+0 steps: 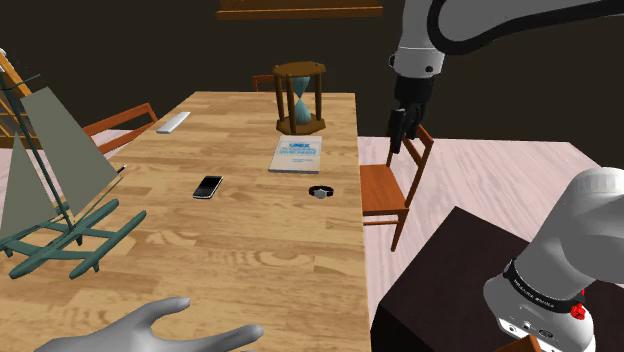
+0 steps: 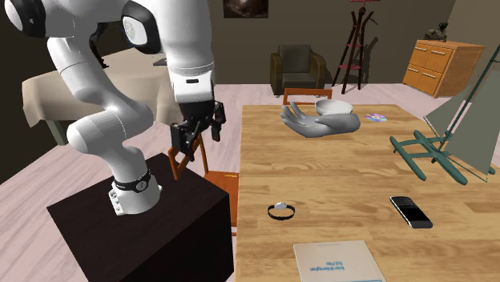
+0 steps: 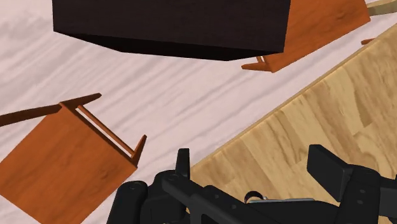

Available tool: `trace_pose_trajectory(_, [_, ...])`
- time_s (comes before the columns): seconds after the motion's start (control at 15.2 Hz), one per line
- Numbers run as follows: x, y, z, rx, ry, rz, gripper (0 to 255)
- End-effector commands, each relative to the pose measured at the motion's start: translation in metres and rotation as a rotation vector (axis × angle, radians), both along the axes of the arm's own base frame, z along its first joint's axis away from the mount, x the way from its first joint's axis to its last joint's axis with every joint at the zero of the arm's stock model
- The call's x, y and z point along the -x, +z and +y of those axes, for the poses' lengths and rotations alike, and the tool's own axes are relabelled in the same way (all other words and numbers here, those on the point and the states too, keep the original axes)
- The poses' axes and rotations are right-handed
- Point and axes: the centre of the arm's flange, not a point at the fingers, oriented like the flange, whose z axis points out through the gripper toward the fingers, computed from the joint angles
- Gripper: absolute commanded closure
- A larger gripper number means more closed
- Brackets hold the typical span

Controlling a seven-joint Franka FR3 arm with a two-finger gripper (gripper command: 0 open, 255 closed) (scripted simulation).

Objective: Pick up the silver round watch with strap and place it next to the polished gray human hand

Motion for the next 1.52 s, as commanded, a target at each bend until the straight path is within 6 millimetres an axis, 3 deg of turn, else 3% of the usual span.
trace_pose_trajectory(0.0, [-0.018,-0.014,0.015,0.012,0.037,-0.02,0])
trace_pose_trajectory(1.19, [-0.155,-0.135,0.157,0.128,0.356,-0.176,0])
trace_pose_trajectory(1.45, [-0.157,-0.155,0.156,0.128,0.356,-0.176,0])
